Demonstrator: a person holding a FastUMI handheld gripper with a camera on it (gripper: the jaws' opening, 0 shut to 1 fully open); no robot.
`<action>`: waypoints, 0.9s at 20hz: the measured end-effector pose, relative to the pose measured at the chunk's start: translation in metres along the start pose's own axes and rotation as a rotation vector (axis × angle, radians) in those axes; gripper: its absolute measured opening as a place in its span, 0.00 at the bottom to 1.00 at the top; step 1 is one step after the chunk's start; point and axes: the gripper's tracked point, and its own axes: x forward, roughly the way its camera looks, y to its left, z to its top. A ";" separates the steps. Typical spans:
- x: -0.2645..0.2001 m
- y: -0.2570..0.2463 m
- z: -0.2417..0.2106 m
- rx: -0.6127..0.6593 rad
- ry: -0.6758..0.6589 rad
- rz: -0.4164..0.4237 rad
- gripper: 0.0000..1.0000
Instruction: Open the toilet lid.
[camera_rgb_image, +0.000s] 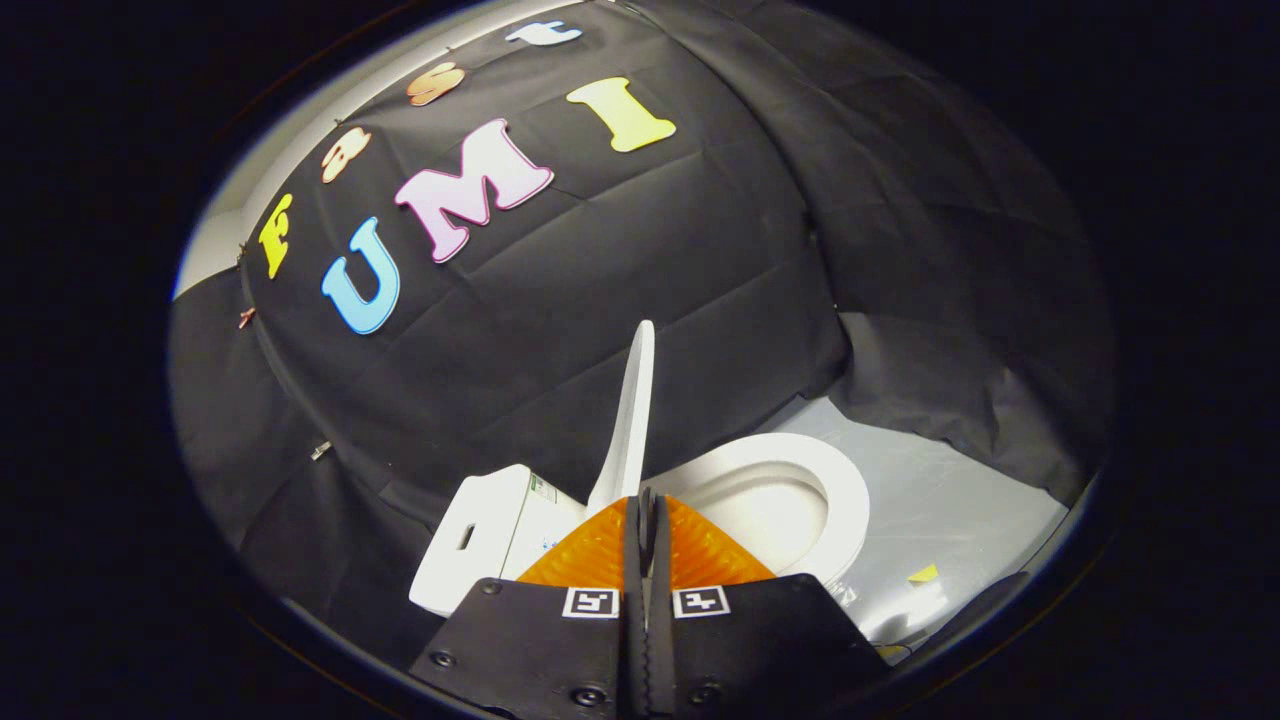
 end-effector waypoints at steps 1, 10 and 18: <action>-0.002 0.006 0.000 -0.017 -0.006 -0.001 0.05; -0.006 0.110 -0.001 -0.198 -0.066 0.072 0.05; -0.004 0.204 -0.027 -0.372 -0.090 0.173 0.05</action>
